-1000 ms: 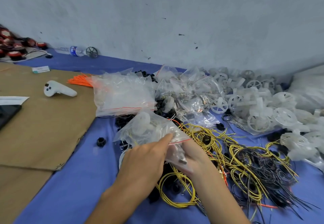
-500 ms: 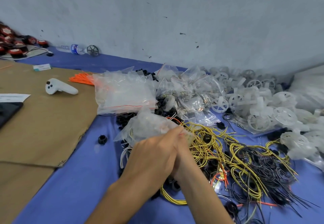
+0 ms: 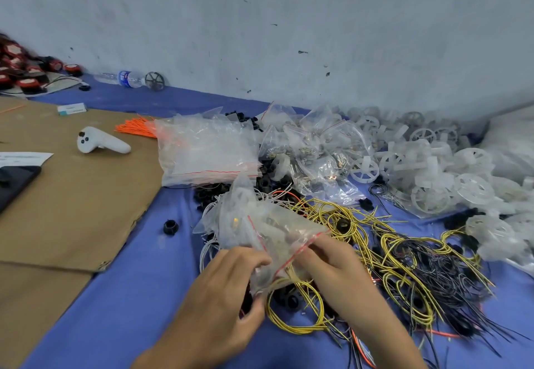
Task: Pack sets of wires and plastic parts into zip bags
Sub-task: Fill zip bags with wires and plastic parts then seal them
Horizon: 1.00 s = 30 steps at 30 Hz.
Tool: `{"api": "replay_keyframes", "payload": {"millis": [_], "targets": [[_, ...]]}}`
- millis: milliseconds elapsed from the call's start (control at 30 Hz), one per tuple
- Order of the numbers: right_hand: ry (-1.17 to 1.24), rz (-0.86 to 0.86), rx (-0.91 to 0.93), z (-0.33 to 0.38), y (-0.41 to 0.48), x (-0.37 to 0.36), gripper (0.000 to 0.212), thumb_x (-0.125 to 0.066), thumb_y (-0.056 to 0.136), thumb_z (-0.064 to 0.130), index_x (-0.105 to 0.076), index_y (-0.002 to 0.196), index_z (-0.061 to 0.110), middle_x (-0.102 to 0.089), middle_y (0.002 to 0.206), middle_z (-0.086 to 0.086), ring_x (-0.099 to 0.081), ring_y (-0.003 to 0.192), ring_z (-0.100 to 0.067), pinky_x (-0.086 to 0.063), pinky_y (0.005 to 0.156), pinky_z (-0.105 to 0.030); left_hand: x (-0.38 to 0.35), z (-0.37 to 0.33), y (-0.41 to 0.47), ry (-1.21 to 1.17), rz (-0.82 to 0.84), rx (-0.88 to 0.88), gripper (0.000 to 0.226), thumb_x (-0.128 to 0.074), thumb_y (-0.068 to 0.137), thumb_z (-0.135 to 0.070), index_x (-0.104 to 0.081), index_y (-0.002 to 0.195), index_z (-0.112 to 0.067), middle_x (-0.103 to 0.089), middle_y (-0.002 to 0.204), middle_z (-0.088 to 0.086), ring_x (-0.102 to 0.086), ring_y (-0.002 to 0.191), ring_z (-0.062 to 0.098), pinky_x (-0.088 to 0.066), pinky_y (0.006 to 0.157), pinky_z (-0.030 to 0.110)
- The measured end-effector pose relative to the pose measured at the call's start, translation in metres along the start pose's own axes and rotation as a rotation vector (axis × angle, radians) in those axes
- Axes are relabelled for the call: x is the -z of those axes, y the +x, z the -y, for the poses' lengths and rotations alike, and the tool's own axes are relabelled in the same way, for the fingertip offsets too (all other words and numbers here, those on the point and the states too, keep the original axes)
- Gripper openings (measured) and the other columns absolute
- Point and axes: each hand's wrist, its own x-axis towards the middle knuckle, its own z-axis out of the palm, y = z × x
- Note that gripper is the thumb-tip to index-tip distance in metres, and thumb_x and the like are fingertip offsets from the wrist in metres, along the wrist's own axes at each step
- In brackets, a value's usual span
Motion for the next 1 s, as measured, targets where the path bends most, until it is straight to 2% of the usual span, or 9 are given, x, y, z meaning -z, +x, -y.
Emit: {"api": "replay_keyframes", "payload": {"millis": [67, 167, 267, 400, 500, 633, 767, 900, 1000], "targets": [[-0.032, -0.138, 0.023, -0.016, -0.017, 0.007, 0.011, -0.066, 0.087, 0.035, -0.071, 0.09, 0.026, -0.062, 0.069, 0.002, -0.053, 0.062, -0.007, -0.045, 0.055, -0.024, -0.011, 0.007, -0.007, 0.072, 0.017, -0.027, 0.056, -0.073, 0.074, -0.027, -0.048, 0.124, -0.029, -0.049, 0.121, -0.01, -0.049, 0.106, 0.012, -0.041, 0.089, 0.018], [-0.304, -0.373, 0.028, -0.025, -0.018, 0.021, 0.035, -0.074, 0.078, 0.047, -0.056, 0.109, 0.044, -0.054, 0.081, 0.014, -0.051, 0.065, -0.004, -0.045, 0.058, -0.022, -0.026, 0.015, -0.014, 0.148, -0.04, -0.069, 0.048, -0.072, 0.077, -0.03, -0.052, 0.121, -0.031, -0.046, 0.118, -0.007, -0.046, 0.099, 0.016, -0.039, 0.086, 0.021], [-0.397, -0.176, 0.031, -0.019, 0.0, 0.019, 0.05, -0.069, 0.084, 0.041, -0.048, 0.129, 0.05, -0.058, 0.094, 0.016, -0.058, 0.071, -0.006, -0.049, 0.066, -0.026, -0.032, 0.023, -0.016, 0.194, -0.122, -0.092, 0.039, -0.064, 0.081, -0.033, -0.054, 0.118, -0.029, -0.045, 0.117, -0.003, -0.046, 0.097, 0.02, -0.039, 0.089, 0.024], [-0.427, -0.156, 0.121, -0.007, 0.029, 0.013, 0.024, -0.057, 0.089, 0.023, -0.069, 0.105, 0.037, -0.067, 0.073, 0.016, -0.059, 0.063, -0.002, -0.048, 0.059, -0.026, -0.031, 0.026, -0.017, 0.291, -0.156, -0.081, 0.037, -0.065, 0.079, -0.029, -0.055, 0.115, -0.025, -0.047, 0.12, 0.004, -0.048, 0.102, 0.028, -0.038, 0.094, 0.031], [-0.237, -0.142, 0.085, 0.009, 0.042, 0.012, 0.034, -0.051, 0.089, 0.016, -0.067, 0.114, 0.033, -0.067, 0.069, 0.011, -0.063, 0.06, -0.007, -0.053, 0.059, -0.034, -0.015, 0.024, -0.008, 0.286, -0.275, -0.103, 0.013, -0.061, 0.089, -0.025, -0.064, 0.102, -0.022, -0.053, 0.115, 0.001, -0.053, 0.098, 0.027, -0.039, 0.092, 0.031], [0.022, -0.085, 0.12, 0.043, 0.057, 0.013, 0.032, -0.045, 0.097, 0.008, -0.069, 0.114, 0.021, -0.067, 0.06, 0.0, -0.063, 0.054, -0.015, -0.052, 0.05, -0.03, 0.02, 0.016, 0.023, 0.23, -0.341, -0.126, 0.013, -0.057, 0.096, -0.027, -0.065, 0.102, -0.019, -0.059, 0.105, -0.006, -0.053, 0.094, 0.02, -0.037, 0.092, 0.022], [0.376, -0.033, 0.134, 0.083, 0.06, 0.025, 0.029, -0.046, 0.097, -0.002, -0.07, 0.108, 0.011, -0.067, 0.065, -0.006, -0.063, 0.058, -0.016, -0.054, 0.055, -0.026, 0.052, 0.003, 0.042, -0.065, -0.447, 0.104, 0.008, -0.054, 0.094, -0.034, -0.058, 0.098, -0.039, -0.057, 0.093, -0.021, -0.052, 0.084, 0.008, -0.037, 0.081, 0.013], [0.635, -0.004, 0.201, 0.115, 0.055, 0.049, 0.026, -0.05, 0.094, -0.001, -0.069, 0.11, 0.007, -0.068, 0.065, -0.01, -0.062, 0.053, -0.014, -0.05, 0.049, -0.021, 0.096, 0.002, 0.082, -0.471, -0.682, 0.268, 0.008, -0.06, 0.097, -0.031, -0.058, 0.094, -0.038, -0.061, 0.089, -0.01, -0.054, 0.078, 0.012, -0.045, 0.072, 0.036], [0.734, 0.018, 0.202, 0.113, 0.039, 0.062, 0.026, -0.052, 0.092, 0.002, -0.072, 0.107, 0.008, -0.07, 0.071, -0.012, -0.064, 0.058, -0.014, -0.052, 0.051, -0.02, 0.097, -0.006, 0.081, -0.633, -0.575, 0.221, 0.024, -0.061, 0.091, -0.011, -0.061, 0.105, -0.031, -0.066, 0.102, -0.005, -0.059, 0.089, 0.012, -0.049, 0.076, 0.032]]}}
